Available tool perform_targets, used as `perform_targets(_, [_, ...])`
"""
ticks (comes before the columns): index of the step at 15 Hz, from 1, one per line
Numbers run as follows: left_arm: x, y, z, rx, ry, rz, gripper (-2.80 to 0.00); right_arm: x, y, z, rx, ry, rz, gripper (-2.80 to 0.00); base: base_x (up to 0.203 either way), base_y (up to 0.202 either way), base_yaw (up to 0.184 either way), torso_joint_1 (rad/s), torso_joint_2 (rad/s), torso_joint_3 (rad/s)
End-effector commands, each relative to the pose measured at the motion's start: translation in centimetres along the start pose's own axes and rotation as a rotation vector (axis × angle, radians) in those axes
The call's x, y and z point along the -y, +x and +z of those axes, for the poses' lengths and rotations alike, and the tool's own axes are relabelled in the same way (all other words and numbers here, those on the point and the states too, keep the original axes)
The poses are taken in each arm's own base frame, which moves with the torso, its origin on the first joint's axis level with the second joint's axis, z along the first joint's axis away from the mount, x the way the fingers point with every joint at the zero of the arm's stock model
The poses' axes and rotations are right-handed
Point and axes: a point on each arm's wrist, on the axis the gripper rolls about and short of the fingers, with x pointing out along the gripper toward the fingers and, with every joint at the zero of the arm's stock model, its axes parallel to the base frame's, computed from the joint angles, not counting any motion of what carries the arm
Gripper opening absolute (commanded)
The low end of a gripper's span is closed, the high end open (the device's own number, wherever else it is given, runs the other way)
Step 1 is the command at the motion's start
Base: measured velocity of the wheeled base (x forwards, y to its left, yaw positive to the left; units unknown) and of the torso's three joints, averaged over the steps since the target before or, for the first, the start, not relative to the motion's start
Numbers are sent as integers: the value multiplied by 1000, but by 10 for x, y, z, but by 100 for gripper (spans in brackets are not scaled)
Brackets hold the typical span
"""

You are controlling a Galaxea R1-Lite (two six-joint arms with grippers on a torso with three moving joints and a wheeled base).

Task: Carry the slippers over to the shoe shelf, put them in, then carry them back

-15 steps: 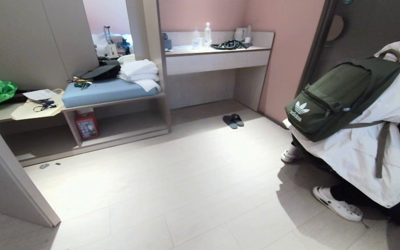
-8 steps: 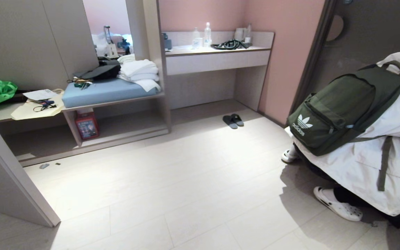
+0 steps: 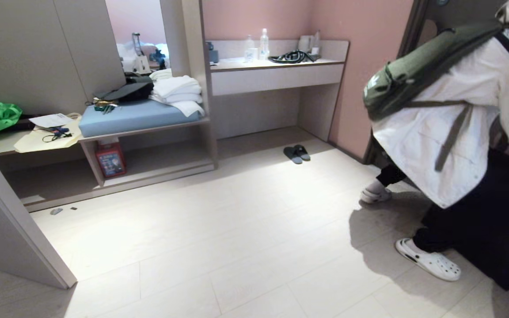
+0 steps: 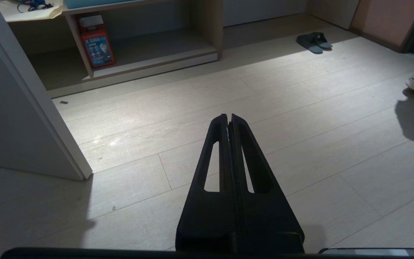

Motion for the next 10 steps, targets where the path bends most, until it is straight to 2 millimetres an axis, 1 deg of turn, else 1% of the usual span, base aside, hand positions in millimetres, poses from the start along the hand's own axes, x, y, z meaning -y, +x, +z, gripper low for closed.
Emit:
perform_targets(1, [0,0,0,-1,0,1,-280,0,0,0,-1,-1,1,-280,0,0,0,0,0,0])
perform_targets(10, [0,0,0,-1,0,0,-280,0,0,0,-1,-6,1,-280,0,0,0,0,0,0])
